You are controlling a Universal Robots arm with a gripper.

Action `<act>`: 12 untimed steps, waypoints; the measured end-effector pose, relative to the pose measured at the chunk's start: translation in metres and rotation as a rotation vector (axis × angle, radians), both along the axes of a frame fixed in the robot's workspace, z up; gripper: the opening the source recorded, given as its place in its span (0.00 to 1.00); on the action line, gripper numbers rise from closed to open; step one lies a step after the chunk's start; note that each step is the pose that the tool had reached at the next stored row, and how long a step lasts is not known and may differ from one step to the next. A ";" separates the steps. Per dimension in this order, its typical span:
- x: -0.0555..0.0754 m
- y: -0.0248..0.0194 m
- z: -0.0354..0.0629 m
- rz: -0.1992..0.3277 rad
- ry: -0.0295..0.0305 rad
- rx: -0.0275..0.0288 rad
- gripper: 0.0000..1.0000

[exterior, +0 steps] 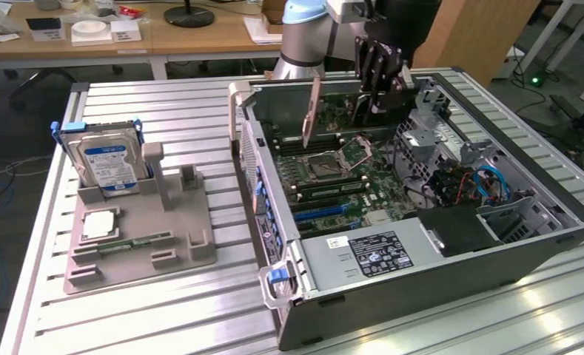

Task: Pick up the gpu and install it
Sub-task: 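Insert the gpu into the slot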

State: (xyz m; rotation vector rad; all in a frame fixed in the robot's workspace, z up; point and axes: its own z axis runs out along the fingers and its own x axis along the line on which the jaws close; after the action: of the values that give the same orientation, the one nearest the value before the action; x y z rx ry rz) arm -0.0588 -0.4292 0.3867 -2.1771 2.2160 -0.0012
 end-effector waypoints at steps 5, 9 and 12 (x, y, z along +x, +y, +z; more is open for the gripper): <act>0.000 -0.0001 -0.0031 0.000 -0.0009 0.0002 0.28; 0.000 -0.0006 -0.0059 0.000 -0.0009 0.0002 0.28; 0.000 -0.0008 -0.0092 0.000 -0.0004 0.0002 0.28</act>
State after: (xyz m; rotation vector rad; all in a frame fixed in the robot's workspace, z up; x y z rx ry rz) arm -0.0589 -0.4300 0.3774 -2.1768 2.2157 -0.0015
